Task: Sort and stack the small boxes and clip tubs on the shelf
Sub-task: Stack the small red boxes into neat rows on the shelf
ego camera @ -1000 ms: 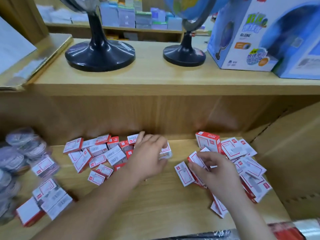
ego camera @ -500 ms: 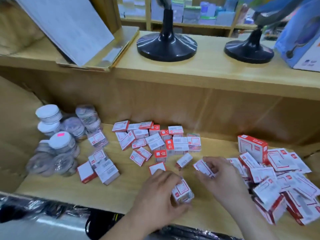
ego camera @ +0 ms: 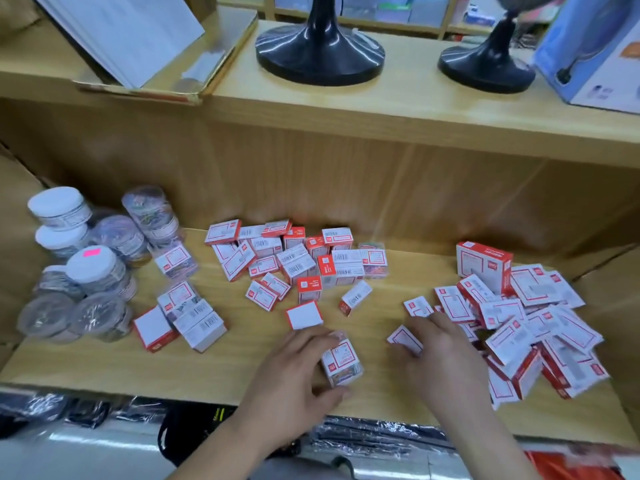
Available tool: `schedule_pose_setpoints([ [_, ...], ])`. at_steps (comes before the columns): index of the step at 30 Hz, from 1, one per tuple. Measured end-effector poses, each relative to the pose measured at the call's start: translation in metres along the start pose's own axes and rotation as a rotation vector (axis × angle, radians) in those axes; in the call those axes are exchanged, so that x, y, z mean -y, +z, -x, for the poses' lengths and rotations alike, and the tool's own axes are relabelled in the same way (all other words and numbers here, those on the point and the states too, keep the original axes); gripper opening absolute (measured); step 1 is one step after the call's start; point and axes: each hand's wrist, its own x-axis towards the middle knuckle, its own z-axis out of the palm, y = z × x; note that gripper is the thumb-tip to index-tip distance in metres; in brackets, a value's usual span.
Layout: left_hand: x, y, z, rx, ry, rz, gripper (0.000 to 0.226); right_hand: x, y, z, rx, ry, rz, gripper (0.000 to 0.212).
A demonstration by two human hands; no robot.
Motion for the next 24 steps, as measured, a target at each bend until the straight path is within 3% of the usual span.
schedule_pose_setpoints([
  [4,0.007,-0.002,0.006,-0.039,0.030,0.041,0.069,0.013,-0.006,-0.041,0.013,-0.068,-0.157,0.027],
  [9,0.014,-0.004,0.013,-0.113,0.050,0.055,0.063,0.023,0.011,-0.113,0.226,-0.197,-0.117,0.059],
  [11,0.019,-0.005,0.017,-0.120,0.045,0.060,0.061,0.023,0.018,-0.122,0.292,-0.196,-0.031,0.060],
  [15,0.024,-0.008,0.021,-0.190,0.005,0.021,0.056,0.015,0.020,-0.120,0.141,-0.166,-0.042,0.049],
  [21,0.018,-0.006,0.026,-0.214,-0.009,-0.043,0.055,0.010,-0.002,-0.112,0.342,-0.112,0.019,0.049],
  [24,0.011,-0.015,0.029,-0.217,-0.014,-0.037,0.056,0.008,-0.015,-0.103,0.222,-0.081,-0.050,0.047],
])
